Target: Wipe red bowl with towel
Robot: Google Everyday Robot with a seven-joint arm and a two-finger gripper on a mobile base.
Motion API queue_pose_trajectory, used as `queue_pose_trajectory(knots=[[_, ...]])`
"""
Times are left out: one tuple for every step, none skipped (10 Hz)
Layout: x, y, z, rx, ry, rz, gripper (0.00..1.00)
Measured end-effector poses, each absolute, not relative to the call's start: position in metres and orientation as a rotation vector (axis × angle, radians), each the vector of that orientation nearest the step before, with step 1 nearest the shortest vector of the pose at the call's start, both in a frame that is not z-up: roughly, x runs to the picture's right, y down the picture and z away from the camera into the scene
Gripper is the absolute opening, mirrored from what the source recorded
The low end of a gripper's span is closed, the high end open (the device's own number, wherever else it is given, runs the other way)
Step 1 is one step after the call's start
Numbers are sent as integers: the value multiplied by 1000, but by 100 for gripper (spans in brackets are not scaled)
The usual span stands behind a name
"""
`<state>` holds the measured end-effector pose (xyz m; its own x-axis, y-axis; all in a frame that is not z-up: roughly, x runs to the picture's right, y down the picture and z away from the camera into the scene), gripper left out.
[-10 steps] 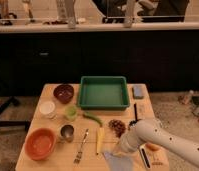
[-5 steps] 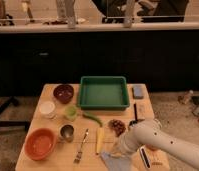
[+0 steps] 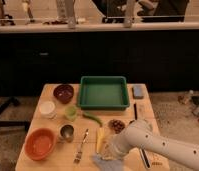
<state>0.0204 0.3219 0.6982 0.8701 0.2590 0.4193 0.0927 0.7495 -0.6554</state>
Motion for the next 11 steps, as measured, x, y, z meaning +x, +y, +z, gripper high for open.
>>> queue_pose_trajectory(knots=[[10, 322, 696, -727, -524, 79, 0], [-10, 321, 692, -725, -541, 46, 0], [-18, 317, 688, -719, -550, 33, 0], [-26, 312, 683, -712, -560, 20, 0], [-36, 302, 673, -700, -574, 3, 0], [-43, 294, 666, -689, -587, -11, 0], [-46, 291, 664, -684, -593, -17, 0], [-50, 289, 661, -681, -599, -23, 0], [-52, 288, 661, -681, -601, -29, 0], [-53, 288, 661, -682, -603, -33, 0], [-53, 288, 661, -682, -602, -32, 0]])
